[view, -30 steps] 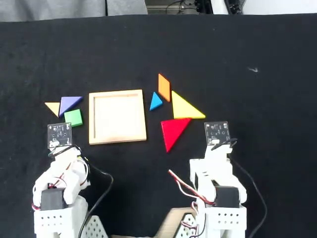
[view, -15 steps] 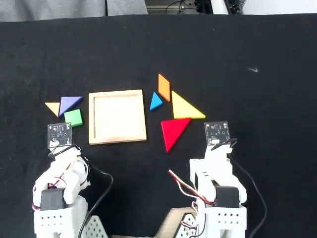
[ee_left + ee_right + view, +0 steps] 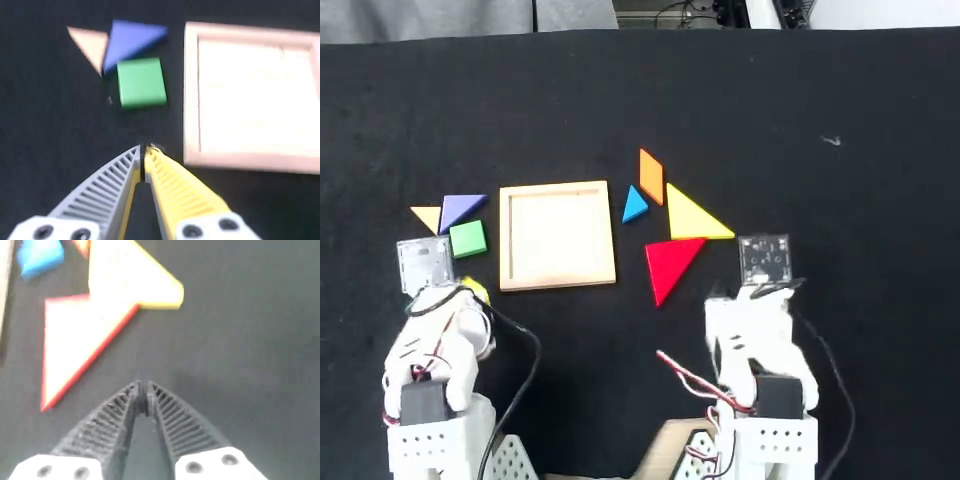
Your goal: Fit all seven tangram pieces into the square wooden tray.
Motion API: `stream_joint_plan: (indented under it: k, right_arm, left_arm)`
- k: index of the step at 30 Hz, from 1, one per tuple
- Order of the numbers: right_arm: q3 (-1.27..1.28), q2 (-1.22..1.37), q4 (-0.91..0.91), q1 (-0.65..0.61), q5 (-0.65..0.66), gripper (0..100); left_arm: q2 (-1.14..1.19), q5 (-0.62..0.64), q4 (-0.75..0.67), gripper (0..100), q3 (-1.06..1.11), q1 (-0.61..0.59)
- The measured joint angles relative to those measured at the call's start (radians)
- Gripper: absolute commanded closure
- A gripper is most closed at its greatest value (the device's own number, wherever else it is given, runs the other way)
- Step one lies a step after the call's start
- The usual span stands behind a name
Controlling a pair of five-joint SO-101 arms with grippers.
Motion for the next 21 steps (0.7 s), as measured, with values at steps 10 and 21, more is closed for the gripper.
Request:
stream_joint_plan:
  k: [10,21]
  right_arm:
    - [0.003,0.000,-0.210,0.074,0.193,81.5]
    - [-0.061,0.000,-0.195,0.078,0.218,81.1]
  left_arm:
    - [0.000,-0.374,-0.120,97,-0.005,-0.003]
    - [-0.003,-0.236,-0.049,97,-0.351,-0.003]
